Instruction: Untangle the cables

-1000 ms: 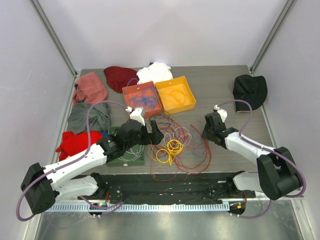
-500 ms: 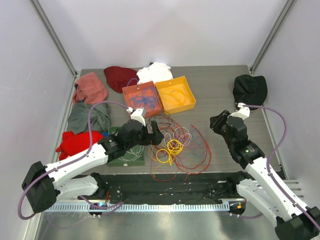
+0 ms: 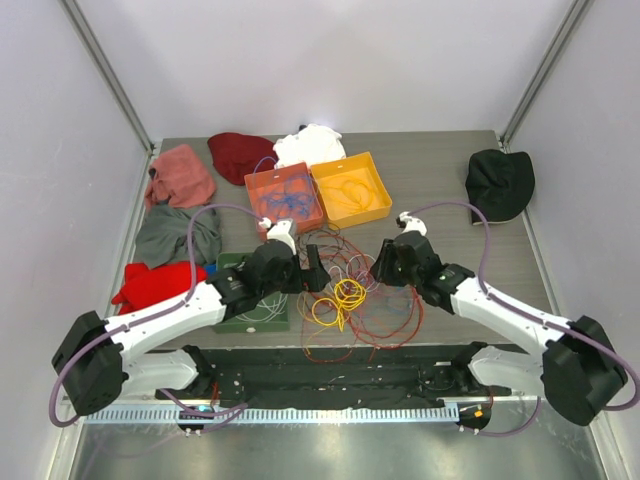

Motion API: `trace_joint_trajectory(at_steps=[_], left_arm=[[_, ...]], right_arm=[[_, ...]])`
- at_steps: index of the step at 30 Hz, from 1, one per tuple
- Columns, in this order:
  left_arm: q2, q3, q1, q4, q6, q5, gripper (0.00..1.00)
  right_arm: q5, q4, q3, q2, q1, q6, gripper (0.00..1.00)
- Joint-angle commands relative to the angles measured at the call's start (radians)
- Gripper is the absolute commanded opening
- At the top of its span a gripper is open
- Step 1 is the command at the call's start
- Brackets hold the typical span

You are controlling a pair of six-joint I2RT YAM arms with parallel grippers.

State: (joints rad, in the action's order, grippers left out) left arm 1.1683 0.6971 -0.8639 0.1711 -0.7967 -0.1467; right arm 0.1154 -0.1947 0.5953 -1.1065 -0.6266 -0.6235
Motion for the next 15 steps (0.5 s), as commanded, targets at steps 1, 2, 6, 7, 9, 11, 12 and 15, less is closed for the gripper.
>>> trace_joint_trajectory(at_steps=[1,2,6,7,9,11,12,15], left_arm=[[-0.058,0.021,-0.003,-0.004,-0.003,-0.019,1.0],[-0.061,0.019,-0.004,-0.001,-0.002,-0.019,1.0],[-0.076,0.005,-0.003,0.007,-0.001,-0.022,1.0],[-0.085,0.002,-0.003,0.008,-0.002,-0.024,1.0],[-0.09,-0.007,-0.004,0.007,-0.004,-0.025,1.0],[-0.098,-0.016,-0.004,0.007,-0.004,-0.027,1.0],[-0.099,-0.018,-0.004,0.008,-0.004,-0.027,1.0],[-0.104,-0.021,-0.004,0.01,-0.004,-0.031,1.0]], right_arm=[[0.023,0.135,0.018,-0.076,-0.001,0.001,0.37],[0.021,0.138,0.03,-0.099,-0.001,0.007,0.38],[0.012,0.153,0.077,-0.211,-0.012,0.022,0.38],[0.013,0.161,0.077,-0.225,-0.018,0.024,0.38],[0.02,0.176,0.084,-0.262,-0.027,0.027,0.39],[0.029,0.178,0.092,-0.294,-0.033,0.031,0.39],[0.033,0.181,0.093,-0.302,-0.033,0.033,0.39],[0.047,0.186,0.097,-0.326,-0.036,0.039,0.39]])
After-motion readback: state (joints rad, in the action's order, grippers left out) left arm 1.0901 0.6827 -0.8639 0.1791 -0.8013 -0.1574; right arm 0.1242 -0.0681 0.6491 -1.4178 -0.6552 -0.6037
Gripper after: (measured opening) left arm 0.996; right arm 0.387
